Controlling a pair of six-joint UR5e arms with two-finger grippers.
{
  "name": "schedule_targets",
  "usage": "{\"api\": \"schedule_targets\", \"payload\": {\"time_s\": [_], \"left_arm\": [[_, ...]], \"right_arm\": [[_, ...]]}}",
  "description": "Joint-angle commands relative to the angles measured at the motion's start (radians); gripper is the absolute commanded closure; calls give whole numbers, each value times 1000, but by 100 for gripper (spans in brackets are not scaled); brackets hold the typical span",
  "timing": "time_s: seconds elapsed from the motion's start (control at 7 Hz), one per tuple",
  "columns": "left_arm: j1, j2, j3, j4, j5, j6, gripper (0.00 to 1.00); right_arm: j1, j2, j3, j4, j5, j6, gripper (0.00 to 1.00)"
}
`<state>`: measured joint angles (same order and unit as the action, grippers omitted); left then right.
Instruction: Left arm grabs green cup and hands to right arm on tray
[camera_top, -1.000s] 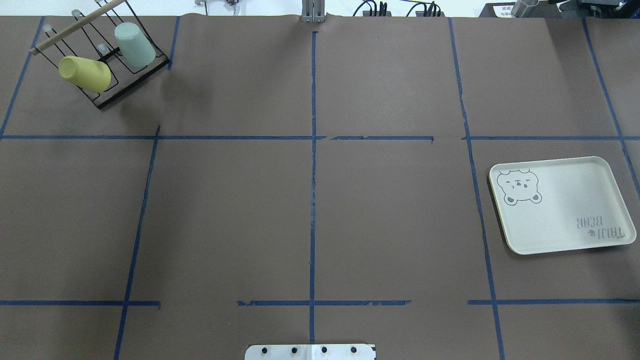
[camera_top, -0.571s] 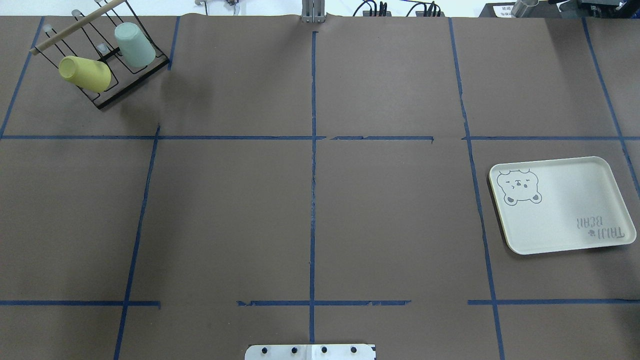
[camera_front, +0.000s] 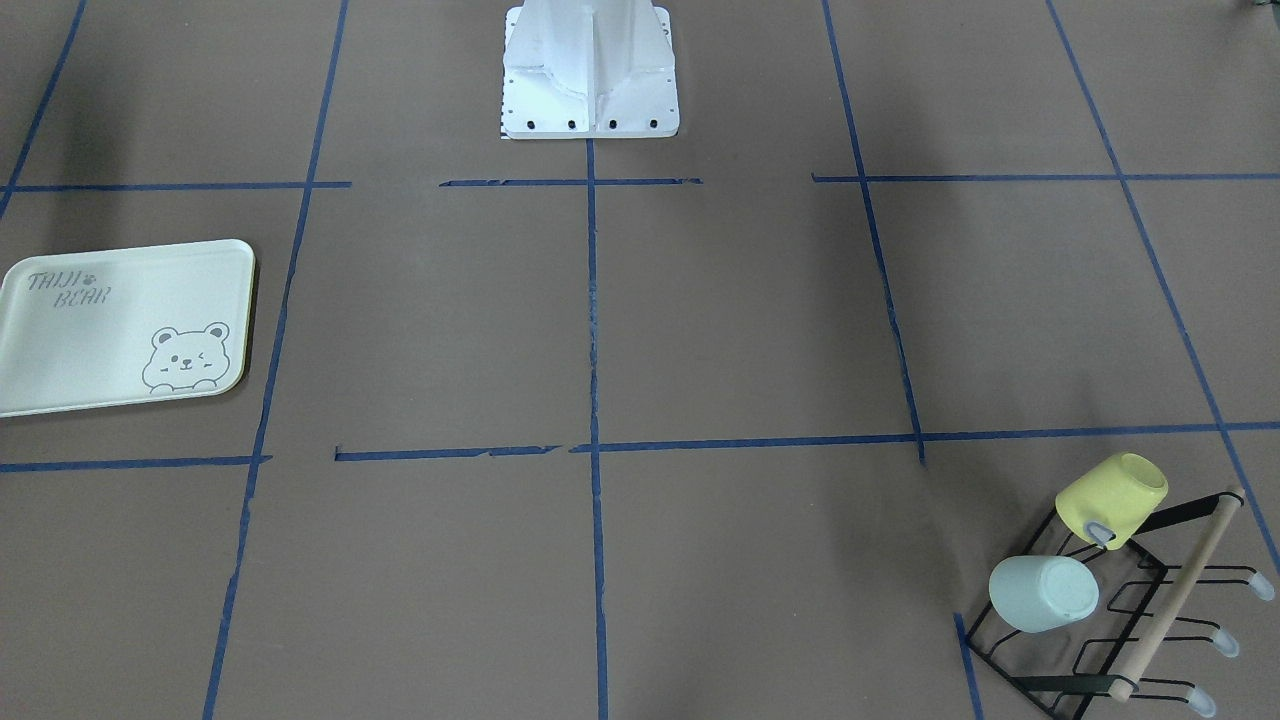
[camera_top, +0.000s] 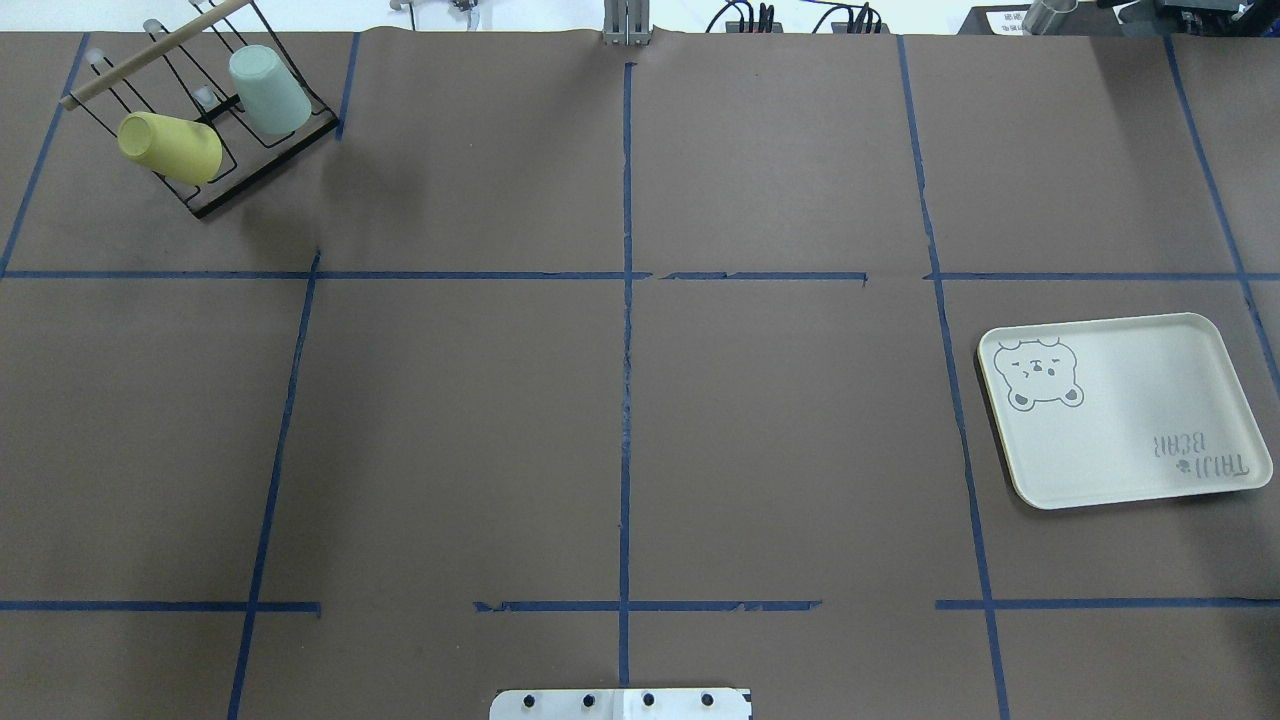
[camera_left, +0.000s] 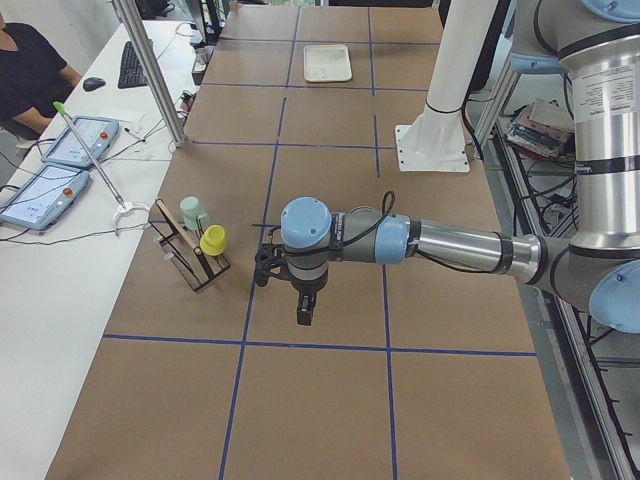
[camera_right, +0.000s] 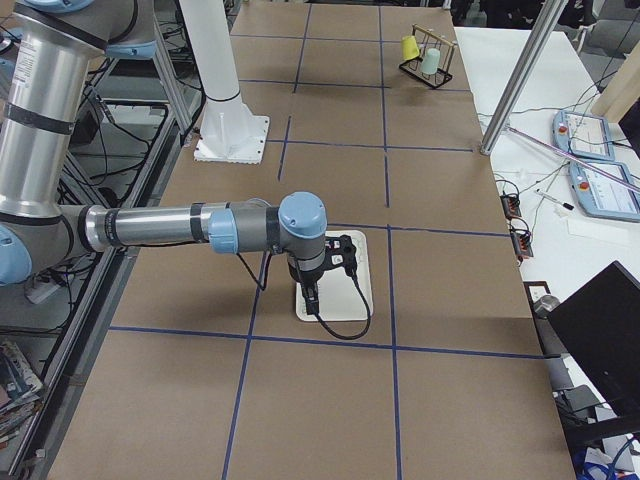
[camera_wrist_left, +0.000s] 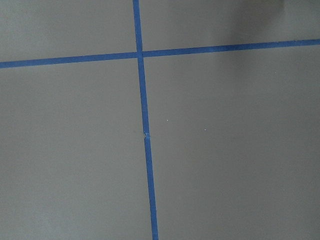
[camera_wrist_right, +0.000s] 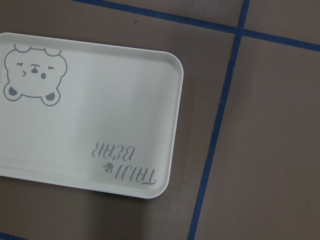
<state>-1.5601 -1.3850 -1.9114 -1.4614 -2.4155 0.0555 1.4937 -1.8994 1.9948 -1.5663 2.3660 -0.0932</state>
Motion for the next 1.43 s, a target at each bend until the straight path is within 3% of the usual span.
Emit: {"api": "schedule_targets", "payload": {"time_s": [0.0,0.14,0.43,0.57,0.71,1.14,1.29], "left_arm": [[84,17,-5,-133,-118,-20,0],[115,-24,-6,-192,-126,-210,0],[233,-261,15,-189,-109,-597,0],[285,-343,27,-169,-41,-665,1],[329,-461,70,-130,84,-734,1],[367,-778,419,-126,178,-839,0],[379,-813,486,-152,240,-845,0]], "right_arm": [[-1,2,-1,0,12,0,0],[-4,11,-4,3,10,-9,0],[-4,19,-4,2,13,-11,0],[-4,19,-4,2,13,-10,0],[-4,19,-2,2,15,-8,0],[-4,19,-1,2,15,-6,0],[-6,19,-2,2,16,-6,0]]}}
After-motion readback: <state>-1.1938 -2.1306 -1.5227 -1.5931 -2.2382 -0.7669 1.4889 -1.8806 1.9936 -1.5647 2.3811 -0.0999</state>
